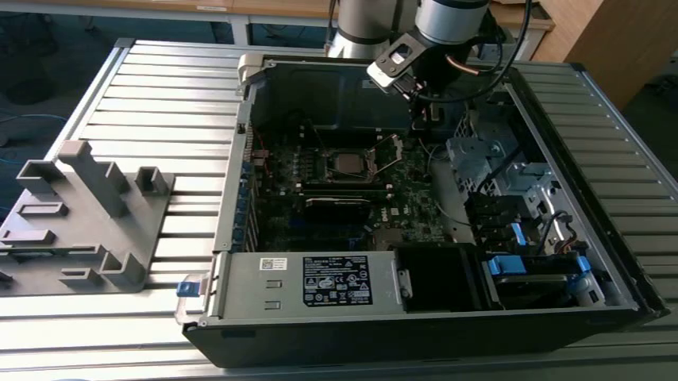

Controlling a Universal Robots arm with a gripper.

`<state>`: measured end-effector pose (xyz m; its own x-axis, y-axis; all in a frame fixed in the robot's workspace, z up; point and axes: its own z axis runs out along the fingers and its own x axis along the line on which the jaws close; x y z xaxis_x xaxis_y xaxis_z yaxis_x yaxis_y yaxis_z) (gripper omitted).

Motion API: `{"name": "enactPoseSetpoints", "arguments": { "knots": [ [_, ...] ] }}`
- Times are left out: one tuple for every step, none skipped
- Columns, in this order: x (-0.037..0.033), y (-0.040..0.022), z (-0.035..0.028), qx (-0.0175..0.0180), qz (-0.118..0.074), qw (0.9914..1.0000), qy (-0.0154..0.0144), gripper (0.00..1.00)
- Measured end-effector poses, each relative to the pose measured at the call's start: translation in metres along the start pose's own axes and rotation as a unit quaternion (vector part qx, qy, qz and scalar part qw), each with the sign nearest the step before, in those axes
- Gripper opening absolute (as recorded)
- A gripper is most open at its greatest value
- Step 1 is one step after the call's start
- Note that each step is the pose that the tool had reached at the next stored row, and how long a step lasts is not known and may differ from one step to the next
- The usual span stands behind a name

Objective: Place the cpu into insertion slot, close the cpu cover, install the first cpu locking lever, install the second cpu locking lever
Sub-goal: 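Close the cpu cover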

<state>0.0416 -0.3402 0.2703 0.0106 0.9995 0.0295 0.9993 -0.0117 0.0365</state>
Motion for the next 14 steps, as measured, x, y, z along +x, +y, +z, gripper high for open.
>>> {"name": "enactPoseSetpoints", "arguments": {
  "knots": [
    [0.0,0.0,0.0002,0.0,0.0,1.0,0.0001,0.11],
    [0.0,0.0,0.0007,0.0,0.0,1.0,0.0002,0.11],
    [0.0,0.0,0.0009,0.0,0.0,1.0,0.0001,0.11],
    [0.0,0.0,0.0012,0.0,0.0,1.0,0.0001,0.11],
    [-0.0001,0.0006,0.0013,0.0,0.0,1.0,0.0001,0.11],
    [-0.0001,0.0011,0.0014,0.0,0.0,1.0,0.0001,0.11],
    [0.0,0.0016,0.0016,0.0,0.0,1.0,0.0,0.11],
    [0.0,0.0019,0.0022,0.0,0.0,1.0,0.0003,0.11],
    [0.0,0.0019,0.0029,-0.0001,0.0,1.0,0.0004,0.11],
    [-0.0001,0.0019,0.0038,0.0,0.0,1.0,0.0002,0.11],
    [-0.0001,0.0018,0.0051,0.0,0.0,1.0,0.0003,0.11],
    [-0.0002,0.0018,0.0066,0.0,0.0,1.0,0.0003,0.11],
    [-0.0002,0.0018,0.0082,0.0,0.0,1.0,0.0002,0.11],
    [-0.0003,0.0017,0.01,0.0,0.0,1.0,0.0002,0.11]
  ]
}}
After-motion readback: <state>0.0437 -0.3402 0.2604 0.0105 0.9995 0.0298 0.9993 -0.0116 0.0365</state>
